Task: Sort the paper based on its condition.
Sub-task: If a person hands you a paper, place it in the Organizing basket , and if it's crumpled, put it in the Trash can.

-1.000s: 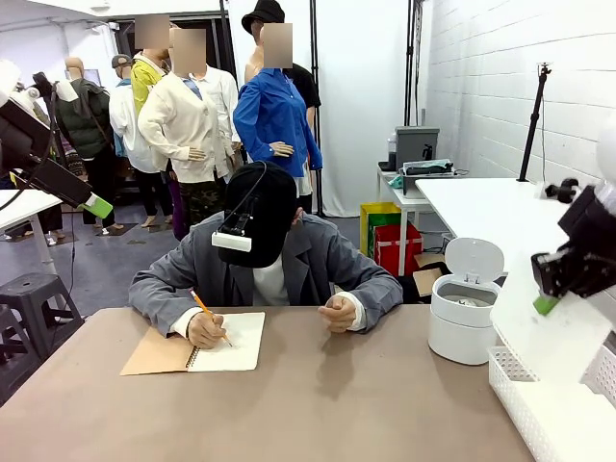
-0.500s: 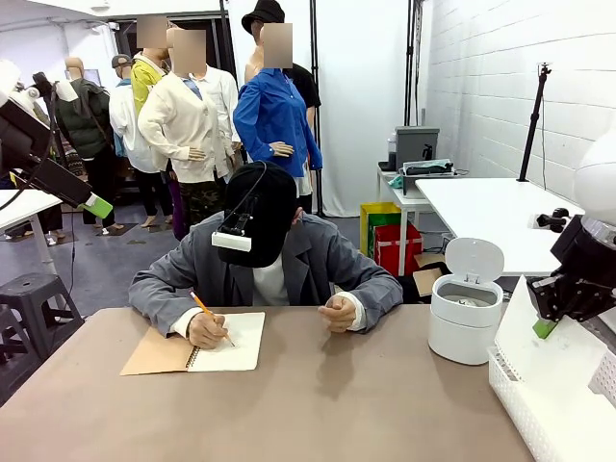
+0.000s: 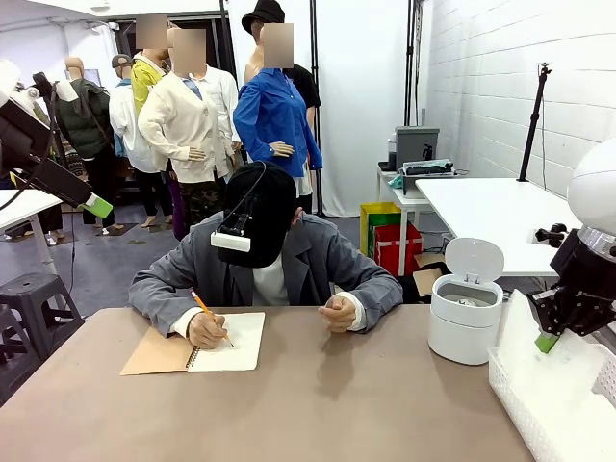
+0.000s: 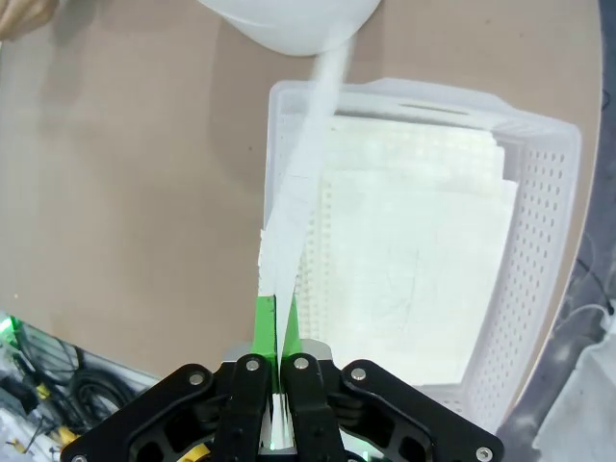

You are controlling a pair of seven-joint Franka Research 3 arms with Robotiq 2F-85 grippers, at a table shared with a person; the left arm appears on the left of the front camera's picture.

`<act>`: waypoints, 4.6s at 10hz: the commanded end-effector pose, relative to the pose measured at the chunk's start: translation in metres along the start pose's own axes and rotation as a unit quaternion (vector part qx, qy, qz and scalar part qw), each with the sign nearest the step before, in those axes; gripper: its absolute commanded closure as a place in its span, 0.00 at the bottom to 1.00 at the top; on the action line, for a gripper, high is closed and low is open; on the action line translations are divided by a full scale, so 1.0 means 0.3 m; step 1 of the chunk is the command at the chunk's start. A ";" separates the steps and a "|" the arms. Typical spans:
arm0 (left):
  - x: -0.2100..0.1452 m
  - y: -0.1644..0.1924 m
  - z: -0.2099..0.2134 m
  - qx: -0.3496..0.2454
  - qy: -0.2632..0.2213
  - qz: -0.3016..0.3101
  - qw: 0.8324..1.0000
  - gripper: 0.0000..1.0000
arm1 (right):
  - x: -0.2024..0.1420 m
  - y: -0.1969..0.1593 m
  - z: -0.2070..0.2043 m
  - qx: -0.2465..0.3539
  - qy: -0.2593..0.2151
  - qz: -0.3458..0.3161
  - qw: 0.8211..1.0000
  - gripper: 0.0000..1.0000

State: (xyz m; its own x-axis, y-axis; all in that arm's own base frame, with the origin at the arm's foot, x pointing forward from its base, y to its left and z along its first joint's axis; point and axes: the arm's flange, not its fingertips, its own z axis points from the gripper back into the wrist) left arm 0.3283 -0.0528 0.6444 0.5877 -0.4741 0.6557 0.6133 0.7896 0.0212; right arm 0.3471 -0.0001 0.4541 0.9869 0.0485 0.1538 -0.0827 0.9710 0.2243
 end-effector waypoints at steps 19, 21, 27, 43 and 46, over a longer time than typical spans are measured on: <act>-0.001 0.001 0.000 0.000 0.000 -0.001 1.000 0.00 | -0.328 -0.119 -0.305 0.007 0.050 0.010 0.999 0.55; -0.001 0.001 0.000 0.000 0.000 -0.001 1.000 0.00 | -0.327 -0.123 -0.293 -0.014 0.052 0.008 0.999 0.20; -0.001 0.001 0.000 0.000 0.000 -0.001 1.000 0.00 | -0.297 -0.167 -0.204 -0.079 0.018 -0.009 0.997 0.00; -0.001 0.001 0.000 0.000 0.000 -0.001 1.000 0.00 | -0.068 -0.172 0.207 -0.082 -0.062 -0.027 0.994 0.00; -0.001 0.001 0.000 0.000 0.000 -0.001 1.000 0.00 | -0.070 -0.140 0.221 -0.065 -0.063 -0.025 0.996 0.00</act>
State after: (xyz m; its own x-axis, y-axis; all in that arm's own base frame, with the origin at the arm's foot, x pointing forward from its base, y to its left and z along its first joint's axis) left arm 0.3283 -0.0528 0.6444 0.5877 -0.4741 0.6557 0.6133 0.7896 0.0212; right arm 0.3189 -0.0627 0.5020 0.9643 -0.0264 0.2635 0.0002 0.9951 0.0988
